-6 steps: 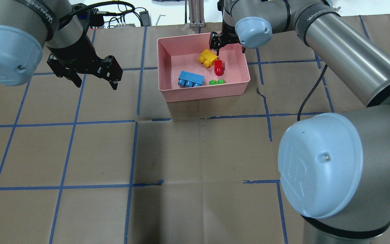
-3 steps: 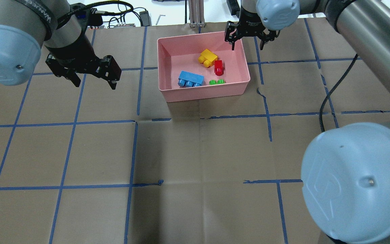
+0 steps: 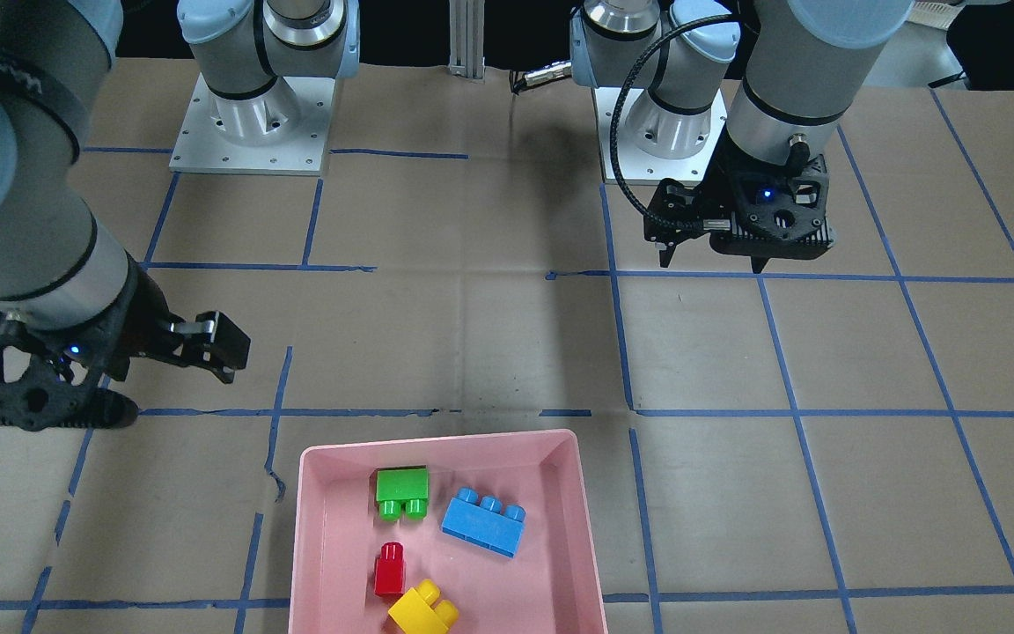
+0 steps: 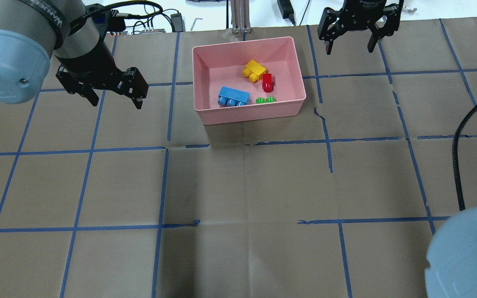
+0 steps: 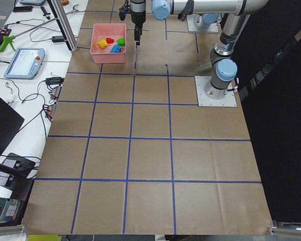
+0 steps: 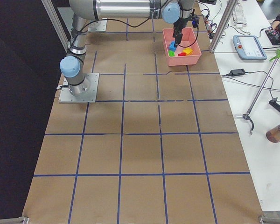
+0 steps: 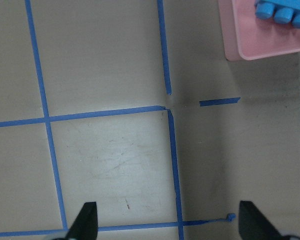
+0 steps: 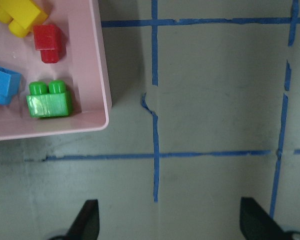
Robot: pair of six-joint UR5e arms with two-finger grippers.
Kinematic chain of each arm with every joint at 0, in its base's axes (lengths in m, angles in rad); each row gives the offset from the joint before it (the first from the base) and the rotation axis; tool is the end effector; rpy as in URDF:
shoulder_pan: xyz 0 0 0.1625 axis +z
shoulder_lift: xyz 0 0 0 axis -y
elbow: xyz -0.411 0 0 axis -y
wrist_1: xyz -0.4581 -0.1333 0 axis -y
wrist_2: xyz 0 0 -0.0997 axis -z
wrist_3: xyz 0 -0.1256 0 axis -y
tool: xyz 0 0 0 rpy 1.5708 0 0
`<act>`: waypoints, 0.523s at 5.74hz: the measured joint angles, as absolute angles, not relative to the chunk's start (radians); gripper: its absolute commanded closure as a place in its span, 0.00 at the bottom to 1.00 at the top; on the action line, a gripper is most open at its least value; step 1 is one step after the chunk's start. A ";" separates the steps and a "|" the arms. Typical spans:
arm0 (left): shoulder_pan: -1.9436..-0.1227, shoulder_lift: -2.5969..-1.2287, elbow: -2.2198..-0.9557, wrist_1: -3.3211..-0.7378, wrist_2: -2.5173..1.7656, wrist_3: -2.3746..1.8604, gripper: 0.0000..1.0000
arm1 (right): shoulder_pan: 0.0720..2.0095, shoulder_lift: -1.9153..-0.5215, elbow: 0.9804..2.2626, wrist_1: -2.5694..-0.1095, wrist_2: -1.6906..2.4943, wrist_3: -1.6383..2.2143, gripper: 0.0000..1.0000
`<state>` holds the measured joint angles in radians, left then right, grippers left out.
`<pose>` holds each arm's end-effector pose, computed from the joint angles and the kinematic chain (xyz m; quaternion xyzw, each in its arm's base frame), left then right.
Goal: Put all blocks into box
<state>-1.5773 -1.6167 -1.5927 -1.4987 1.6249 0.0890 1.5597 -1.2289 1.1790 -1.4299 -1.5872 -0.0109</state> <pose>-0.1303 -0.5753 0.4170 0.0477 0.9985 -0.0010 0.0271 0.1237 -0.6846 0.4384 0.0003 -0.9989 -0.0456 0.0077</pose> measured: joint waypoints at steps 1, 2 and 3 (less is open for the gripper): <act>-1.577 -1.616 -1.593 -1.499 1.626 0.089 0.01 | 1.546 -1.314 1.204 -1.333 -1.584 -0.046 0.01; -1.578 -1.616 -1.593 -1.499 1.623 0.089 0.01 | 1.545 -1.400 1.279 -1.301 -1.581 -0.053 0.01; -1.579 -1.616 -1.595 -1.499 1.611 0.089 0.01 | 1.546 -1.463 1.374 -1.340 -1.580 -0.053 0.01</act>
<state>-1.5790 -1.6162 -1.5950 -1.4987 1.6108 0.0885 1.5458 -1.4632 1.3741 -1.3396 -1.5799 -0.0529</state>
